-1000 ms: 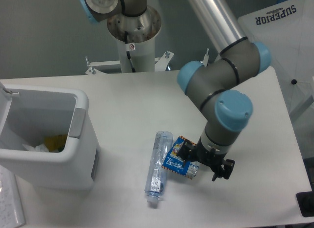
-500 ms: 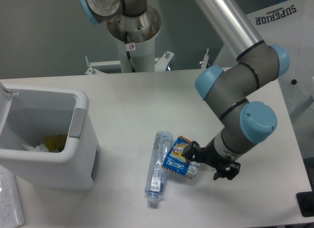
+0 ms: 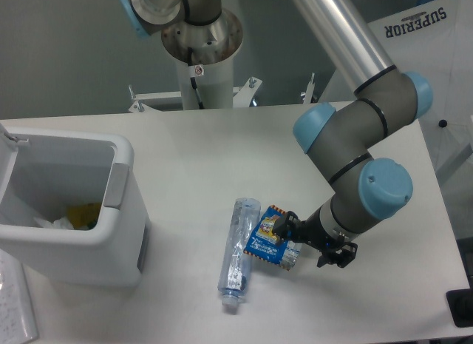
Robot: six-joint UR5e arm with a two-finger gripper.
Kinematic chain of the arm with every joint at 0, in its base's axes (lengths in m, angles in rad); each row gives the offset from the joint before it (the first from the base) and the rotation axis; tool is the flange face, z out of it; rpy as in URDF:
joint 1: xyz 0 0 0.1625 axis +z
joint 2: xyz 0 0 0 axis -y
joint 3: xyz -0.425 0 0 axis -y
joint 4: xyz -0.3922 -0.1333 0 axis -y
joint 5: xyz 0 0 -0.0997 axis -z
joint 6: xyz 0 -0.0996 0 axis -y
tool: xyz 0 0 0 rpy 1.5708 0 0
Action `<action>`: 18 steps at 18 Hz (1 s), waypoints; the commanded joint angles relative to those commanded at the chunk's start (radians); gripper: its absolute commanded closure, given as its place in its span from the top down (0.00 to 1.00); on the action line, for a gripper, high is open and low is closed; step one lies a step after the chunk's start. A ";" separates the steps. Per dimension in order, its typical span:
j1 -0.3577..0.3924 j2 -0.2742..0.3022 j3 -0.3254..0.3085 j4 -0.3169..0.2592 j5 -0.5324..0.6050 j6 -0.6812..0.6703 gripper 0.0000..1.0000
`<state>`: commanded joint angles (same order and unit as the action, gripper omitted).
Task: Place the trash in the trash can
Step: 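Close the gripper on the blue snack wrapper's edge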
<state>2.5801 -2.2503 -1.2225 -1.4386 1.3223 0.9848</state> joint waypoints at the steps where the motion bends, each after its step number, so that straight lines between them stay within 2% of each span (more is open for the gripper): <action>1: 0.002 -0.002 -0.003 -0.037 0.006 -0.002 1.00; 3: 0.005 -0.005 0.001 -0.063 0.028 -0.002 1.00; 13: -0.006 -0.046 -0.002 -0.089 0.138 -0.014 0.99; 14: -0.008 -0.043 -0.002 -0.107 0.149 -0.011 0.85; 15: -0.008 -0.038 0.000 -0.143 0.149 -0.002 0.62; 17: -0.006 -0.037 0.008 -0.190 0.149 0.000 0.28; 18: -0.008 -0.035 0.008 -0.201 0.149 0.000 0.15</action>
<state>2.5725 -2.2856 -1.2149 -1.6397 1.4711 0.9848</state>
